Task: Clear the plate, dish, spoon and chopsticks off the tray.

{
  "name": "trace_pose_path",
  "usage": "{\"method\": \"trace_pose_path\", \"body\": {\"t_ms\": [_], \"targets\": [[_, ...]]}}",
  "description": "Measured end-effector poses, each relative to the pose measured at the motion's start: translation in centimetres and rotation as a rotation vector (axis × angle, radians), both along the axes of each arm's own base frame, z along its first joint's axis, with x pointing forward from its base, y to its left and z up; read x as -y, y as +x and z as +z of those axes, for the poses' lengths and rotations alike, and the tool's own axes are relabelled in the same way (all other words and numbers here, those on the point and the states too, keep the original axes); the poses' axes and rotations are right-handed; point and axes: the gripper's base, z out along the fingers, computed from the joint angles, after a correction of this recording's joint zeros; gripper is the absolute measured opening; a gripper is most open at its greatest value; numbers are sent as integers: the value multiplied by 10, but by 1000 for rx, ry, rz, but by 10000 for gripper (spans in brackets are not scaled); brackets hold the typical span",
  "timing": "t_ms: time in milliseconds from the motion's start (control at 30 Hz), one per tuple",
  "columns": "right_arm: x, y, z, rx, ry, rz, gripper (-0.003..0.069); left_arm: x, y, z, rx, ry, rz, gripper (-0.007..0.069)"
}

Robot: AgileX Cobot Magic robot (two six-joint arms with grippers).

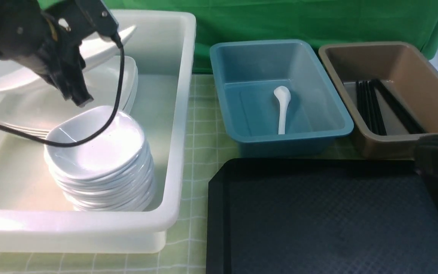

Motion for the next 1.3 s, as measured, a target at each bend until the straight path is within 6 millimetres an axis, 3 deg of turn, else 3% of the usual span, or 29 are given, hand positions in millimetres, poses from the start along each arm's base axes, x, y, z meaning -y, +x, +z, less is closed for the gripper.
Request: {"method": "trace_pose_path", "body": {"t_ms": [233,433,667,767,800,867,967,1033,1133,1267,1300], "targets": [[-2,-3,-1,-15,-8,40,29,0,22,-22,24,-61,95,29],[-3,-4,-2,-25,-6,53,32,1,25,-29,17,-78,98,79],[-2,-7,-6,-83,-26,56,37,1,25,-31,-1,-107,115,335],[-1,-7,-7,-91,-36,55,37,6,19,-20,19,-156,118,465],[-1,-7,-7,-91,-36,55,37,6,18,-17,26,-159,118,472],[-1,-8,-7,-94,-37,55,38,7,9,1,67,-212,122,555],[-1,-8,-7,-94,-38,56,42,7,-3,21,106,-289,133,590],[-1,-8,-7,-94,-38,56,44,8,-9,31,122,-341,140,591],[-1,-8,-7,-96,-41,55,49,14,-39,69,170,-565,160,540],[-1,-8,-8,-97,-41,55,53,20,-94,118,258,-750,78,318],[-1,-8,-8,-97,-41,55,55,22,-119,132,293,-800,26,201]]}}
